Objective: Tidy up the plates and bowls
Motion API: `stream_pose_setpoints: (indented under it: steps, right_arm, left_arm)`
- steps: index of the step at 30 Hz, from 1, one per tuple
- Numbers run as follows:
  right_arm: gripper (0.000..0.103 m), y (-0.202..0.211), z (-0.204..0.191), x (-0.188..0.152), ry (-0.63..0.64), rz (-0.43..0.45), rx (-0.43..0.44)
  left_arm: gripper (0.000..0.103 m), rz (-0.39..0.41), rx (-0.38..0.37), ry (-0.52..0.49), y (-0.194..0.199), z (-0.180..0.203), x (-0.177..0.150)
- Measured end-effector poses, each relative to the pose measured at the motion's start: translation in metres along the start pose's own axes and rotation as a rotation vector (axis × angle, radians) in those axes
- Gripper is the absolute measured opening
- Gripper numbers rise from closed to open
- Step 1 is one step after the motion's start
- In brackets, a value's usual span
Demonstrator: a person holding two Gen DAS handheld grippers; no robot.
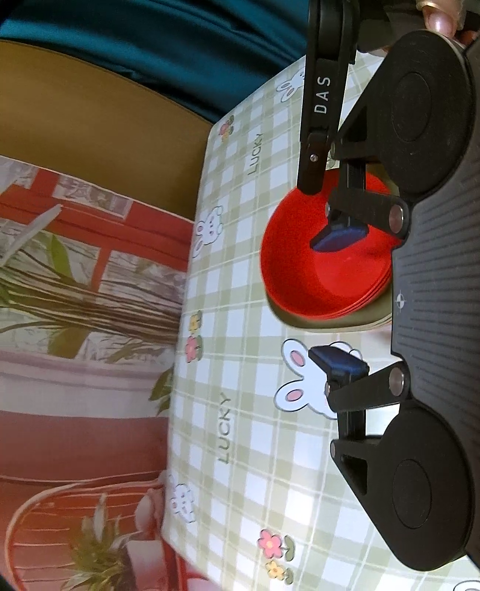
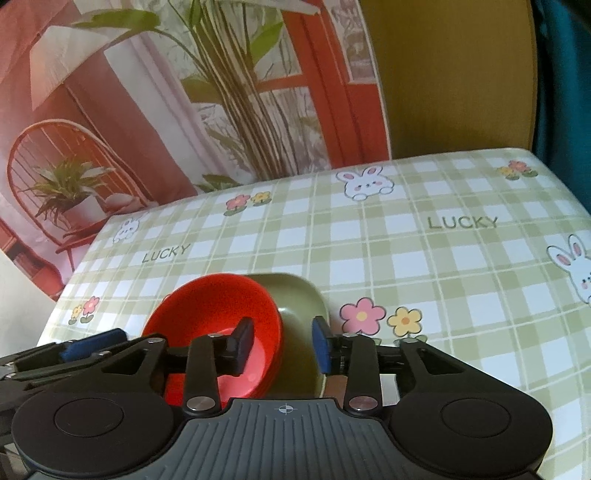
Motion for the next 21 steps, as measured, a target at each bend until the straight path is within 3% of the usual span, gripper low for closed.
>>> stream_pose_setpoints:
  steps: [3, 4, 5, 11, 17, 21]
  right_arm:
    - [0.046, 0.005, 0.002, 0.001, -0.001, 0.012, -0.009]
    - [0.052, 0.006, 0.003, 0.001, 0.001, 0.014, -0.013]
    - [0.065, 0.008, 0.003, 0.002, 0.005, 0.018, -0.018]
    - [0.098, 0.028, 0.001, 0.013, 0.043, 0.076, -0.046]
    - [0.102, 0.056, -0.006, 0.033, 0.094, 0.146, -0.081]
    - [0.102, 0.08, -0.012, 0.051, 0.114, 0.21, -0.082]
  left_arm:
    - [0.076, 0.019, 0.001, -0.006, 0.006, 0.0, 0.003]
    - [0.078, 0.026, -0.002, -0.01, 0.008, 0.001, 0.003]
    - [0.081, 0.035, -0.002, -0.015, 0.009, 0.0, 0.005]
    - [0.085, 0.107, 0.093, -0.078, 0.023, 0.005, 0.018]
    - [0.085, 0.166, 0.049, -0.056, 0.05, 0.005, 0.038]
    - [0.085, 0.207, 0.061, -0.075, 0.07, 0.013, 0.05]
Point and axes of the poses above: each gripper's, at about its wrist camera, not at the fingertips, and y roughly against the way its jaws point, z to its right, x to its top, the point moved 1 cm from there along -y, roughly the way its jaws point, and after that the axes turned 12 degrees about y, right-handed, at the moved point
